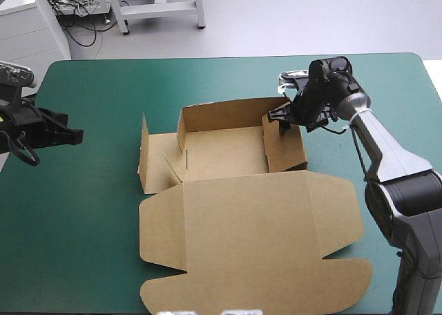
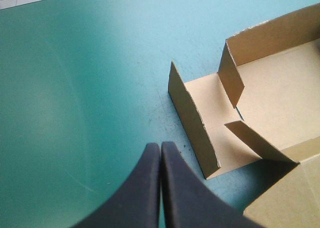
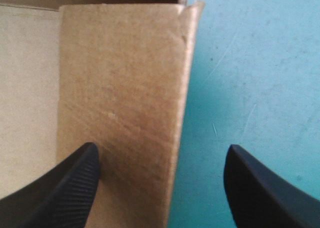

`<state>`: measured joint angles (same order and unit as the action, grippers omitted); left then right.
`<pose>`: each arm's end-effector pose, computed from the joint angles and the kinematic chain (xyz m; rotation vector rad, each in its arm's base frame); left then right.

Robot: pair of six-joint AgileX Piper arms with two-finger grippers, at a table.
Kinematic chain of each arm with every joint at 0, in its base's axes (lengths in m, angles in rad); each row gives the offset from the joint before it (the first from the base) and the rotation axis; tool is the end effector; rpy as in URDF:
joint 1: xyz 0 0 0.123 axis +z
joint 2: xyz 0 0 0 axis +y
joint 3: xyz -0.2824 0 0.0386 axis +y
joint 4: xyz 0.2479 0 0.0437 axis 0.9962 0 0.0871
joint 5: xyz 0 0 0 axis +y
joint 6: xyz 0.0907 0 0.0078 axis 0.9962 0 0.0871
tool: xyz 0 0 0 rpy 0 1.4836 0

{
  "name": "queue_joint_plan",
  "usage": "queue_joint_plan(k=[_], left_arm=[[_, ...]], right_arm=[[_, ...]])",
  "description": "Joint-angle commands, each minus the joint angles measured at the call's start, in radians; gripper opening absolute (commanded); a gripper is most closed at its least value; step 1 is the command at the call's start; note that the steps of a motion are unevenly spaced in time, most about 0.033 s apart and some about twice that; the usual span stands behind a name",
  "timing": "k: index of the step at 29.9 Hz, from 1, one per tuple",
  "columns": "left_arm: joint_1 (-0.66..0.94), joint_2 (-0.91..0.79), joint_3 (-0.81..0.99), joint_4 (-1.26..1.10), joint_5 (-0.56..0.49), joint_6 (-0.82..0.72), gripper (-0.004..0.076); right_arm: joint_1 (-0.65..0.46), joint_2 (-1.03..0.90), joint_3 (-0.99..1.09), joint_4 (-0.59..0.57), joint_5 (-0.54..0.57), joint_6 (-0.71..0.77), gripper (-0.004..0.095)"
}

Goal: Fold the box

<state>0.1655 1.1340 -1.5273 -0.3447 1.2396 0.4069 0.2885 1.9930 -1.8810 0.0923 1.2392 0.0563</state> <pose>0.1935 0.0028 0.4723 0.3048 2.2470 -0.1359 0.4095 0.1298 0.2940 -0.3065 2.8316 0.2046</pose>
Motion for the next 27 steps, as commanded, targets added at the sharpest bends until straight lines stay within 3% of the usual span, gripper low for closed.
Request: queue_joint_plan(k=[1,7,13,27], left_arm=[[0.0,-0.019,-0.03,-0.024,-0.059,-0.005,-0.0017],[0.0,-0.019,-0.03,-0.024,-0.059,-0.005,-0.0017],[0.0,-0.019,-0.03,-0.024,-0.059,-0.005,-0.0017],[0.0,-0.019,-0.03,-0.02,-0.057,-0.005,-0.0017]], right_arm=[[0.001,-0.051,-0.03,0.003,0.009,-0.002,0.0491],[0.001,-0.04,-0.03,-0.006,0.009,-0.006,0.0185],[0.001,-0.028,-0.03,-0.003,0.009,-0.006,-0.0008],[-0.023,-0.126,-0.042,0.006,0.009,-0.056,-0.0023]])
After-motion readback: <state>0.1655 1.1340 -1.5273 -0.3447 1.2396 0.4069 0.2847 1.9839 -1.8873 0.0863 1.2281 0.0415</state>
